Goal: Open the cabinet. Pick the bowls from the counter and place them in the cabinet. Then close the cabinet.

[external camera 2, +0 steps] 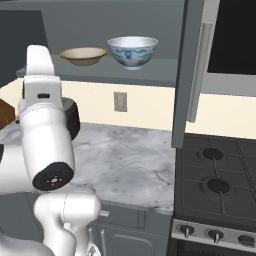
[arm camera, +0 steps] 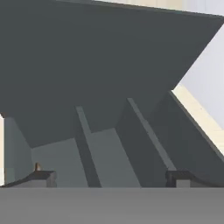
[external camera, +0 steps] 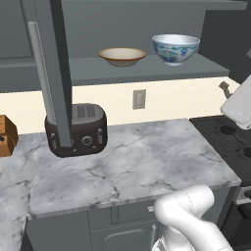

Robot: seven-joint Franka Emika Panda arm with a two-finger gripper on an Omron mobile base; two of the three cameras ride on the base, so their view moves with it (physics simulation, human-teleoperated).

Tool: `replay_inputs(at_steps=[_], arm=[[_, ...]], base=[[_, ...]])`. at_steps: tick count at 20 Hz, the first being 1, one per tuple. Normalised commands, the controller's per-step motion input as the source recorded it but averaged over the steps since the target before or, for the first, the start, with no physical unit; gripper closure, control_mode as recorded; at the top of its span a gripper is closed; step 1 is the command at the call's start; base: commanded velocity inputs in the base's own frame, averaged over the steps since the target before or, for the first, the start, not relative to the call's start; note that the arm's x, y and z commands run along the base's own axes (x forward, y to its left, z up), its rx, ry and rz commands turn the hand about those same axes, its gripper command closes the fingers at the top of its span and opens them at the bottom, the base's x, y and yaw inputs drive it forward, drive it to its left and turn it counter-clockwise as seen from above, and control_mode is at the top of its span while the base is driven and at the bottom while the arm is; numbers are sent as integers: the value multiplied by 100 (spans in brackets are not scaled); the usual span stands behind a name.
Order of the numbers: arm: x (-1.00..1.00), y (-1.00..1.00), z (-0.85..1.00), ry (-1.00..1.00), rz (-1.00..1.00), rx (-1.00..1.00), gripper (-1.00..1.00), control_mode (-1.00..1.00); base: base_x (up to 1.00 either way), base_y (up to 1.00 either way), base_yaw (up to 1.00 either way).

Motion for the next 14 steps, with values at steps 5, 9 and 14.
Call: replay_inputs(at_steps=[5, 9, 14], arm=[[-61, 0, 14, 2, 14, -15, -100, -100], [-50, -17, 0, -1, 7, -6, -100, -100], [-37, -43, -14, -14, 0, 0, -100, -100]], base=[[0, 0, 0], [0, 0, 0], [0, 0, 0]])
